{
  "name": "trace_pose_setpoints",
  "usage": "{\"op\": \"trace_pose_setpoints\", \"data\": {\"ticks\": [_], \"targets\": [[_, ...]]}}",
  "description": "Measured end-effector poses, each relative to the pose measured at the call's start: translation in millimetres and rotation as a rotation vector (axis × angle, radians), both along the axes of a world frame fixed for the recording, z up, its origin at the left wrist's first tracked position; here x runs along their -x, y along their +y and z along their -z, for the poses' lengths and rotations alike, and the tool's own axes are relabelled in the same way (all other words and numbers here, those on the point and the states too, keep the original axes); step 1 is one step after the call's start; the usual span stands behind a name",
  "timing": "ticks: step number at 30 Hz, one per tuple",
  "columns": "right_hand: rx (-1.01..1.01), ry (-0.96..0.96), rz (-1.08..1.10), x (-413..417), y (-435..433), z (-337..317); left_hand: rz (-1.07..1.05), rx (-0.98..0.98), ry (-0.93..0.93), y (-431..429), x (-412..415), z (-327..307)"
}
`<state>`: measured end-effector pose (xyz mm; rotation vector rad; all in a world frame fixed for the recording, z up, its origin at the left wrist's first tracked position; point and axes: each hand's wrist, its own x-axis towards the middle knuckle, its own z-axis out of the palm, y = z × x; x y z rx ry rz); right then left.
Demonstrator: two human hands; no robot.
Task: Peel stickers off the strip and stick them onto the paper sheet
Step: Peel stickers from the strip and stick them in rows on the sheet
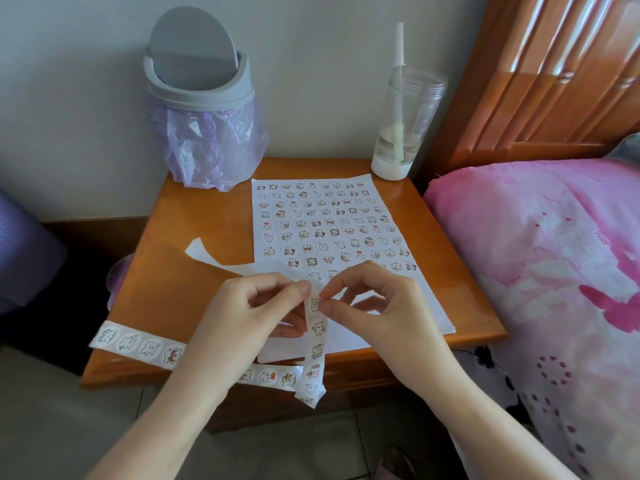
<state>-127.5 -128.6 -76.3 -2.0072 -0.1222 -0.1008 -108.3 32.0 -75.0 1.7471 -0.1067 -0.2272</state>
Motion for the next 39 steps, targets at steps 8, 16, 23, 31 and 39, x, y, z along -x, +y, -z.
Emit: {"op": "trace_pose_setpoints", "data": {"ticks": [8, 16, 23, 31, 39], "targets": [[0.058, -0.025, -0.006, 0.3, -2.4, 1.6, -0.003, -0.040, 0.009, -3.1, -1.5, 2.4], [0.016, 0.081, 0.028, -14.0, -50.2, -22.3, -0.027, -0.068, 0.015, -1.6, -6.4, 11.1], [0.120, 0.309, 0.266, -30.4, -106.0, -9.1, -0.021, -0.102, 0.007, -0.8, -8.2, 15.9], [0.199, 0.381, 0.256, -35.8, -109.5, -5.4, -0.015, -0.126, 0.006, 0.8, -8.5, 17.5], [0.218, 0.353, 0.263, -37.0, -108.1, -1.2, -0.018, -0.185, -0.022, 1.6, -9.8, 19.7]]}}
